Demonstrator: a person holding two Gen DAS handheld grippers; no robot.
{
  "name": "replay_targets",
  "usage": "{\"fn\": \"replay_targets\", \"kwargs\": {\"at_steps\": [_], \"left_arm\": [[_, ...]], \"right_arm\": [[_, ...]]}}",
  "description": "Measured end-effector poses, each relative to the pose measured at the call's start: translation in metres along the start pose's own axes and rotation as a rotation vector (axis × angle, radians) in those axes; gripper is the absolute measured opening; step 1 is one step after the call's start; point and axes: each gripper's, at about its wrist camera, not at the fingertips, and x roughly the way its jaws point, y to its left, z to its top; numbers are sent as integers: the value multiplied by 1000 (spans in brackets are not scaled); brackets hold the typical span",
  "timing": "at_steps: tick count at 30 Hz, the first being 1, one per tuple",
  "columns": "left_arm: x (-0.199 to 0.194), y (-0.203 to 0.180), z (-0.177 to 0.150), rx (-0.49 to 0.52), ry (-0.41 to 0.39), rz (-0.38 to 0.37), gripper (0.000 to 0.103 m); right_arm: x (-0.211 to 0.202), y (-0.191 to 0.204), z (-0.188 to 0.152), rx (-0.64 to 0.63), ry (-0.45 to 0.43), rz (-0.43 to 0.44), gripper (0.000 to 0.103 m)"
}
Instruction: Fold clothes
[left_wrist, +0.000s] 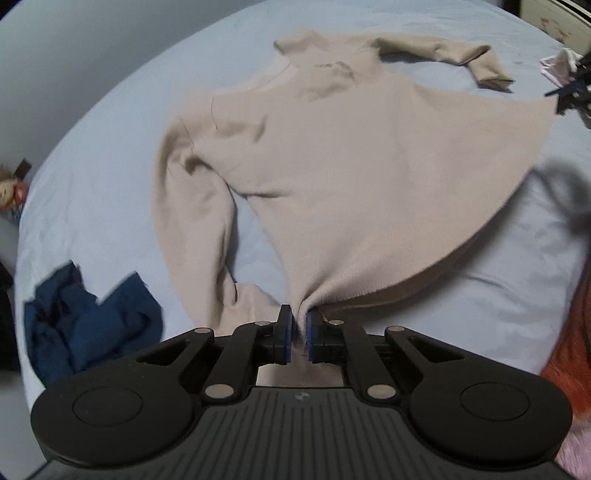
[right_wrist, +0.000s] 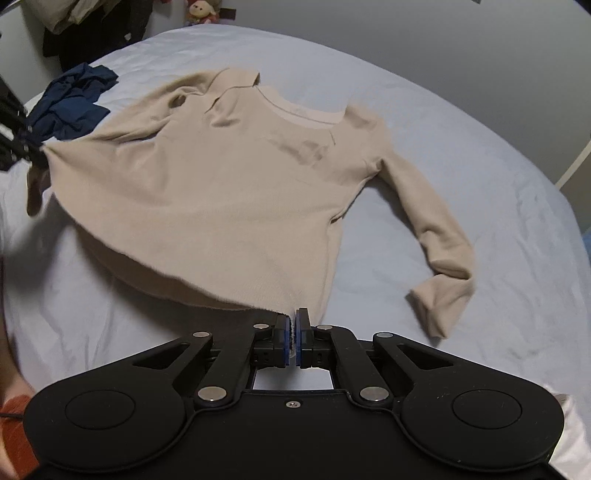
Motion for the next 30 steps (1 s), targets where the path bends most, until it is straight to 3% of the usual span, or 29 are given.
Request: {"fn": "replay_targets", "kwargs": {"at_steps": [4, 8, 18, 23, 30], "left_arm": [[-19, 2, 2, 44, -15, 5, 6], [-19, -4, 1, 93, 8, -6, 6], [-9, -7, -24, 118, 86, -32, 7], [-12, -5, -24, 77, 38, -25, 18], [6, -8, -18, 38, 25, -54, 21]], "right_arm": [[-27, -4, 7, 1, -1, -4, 0], [-29, -5, 3, -6, 49, -15, 0], [16, 9, -34, 32, 171, 28, 3], [36, 19, -42, 110, 198, 128, 22], [62, 22, -47, 242, 239, 215, 28]]}}
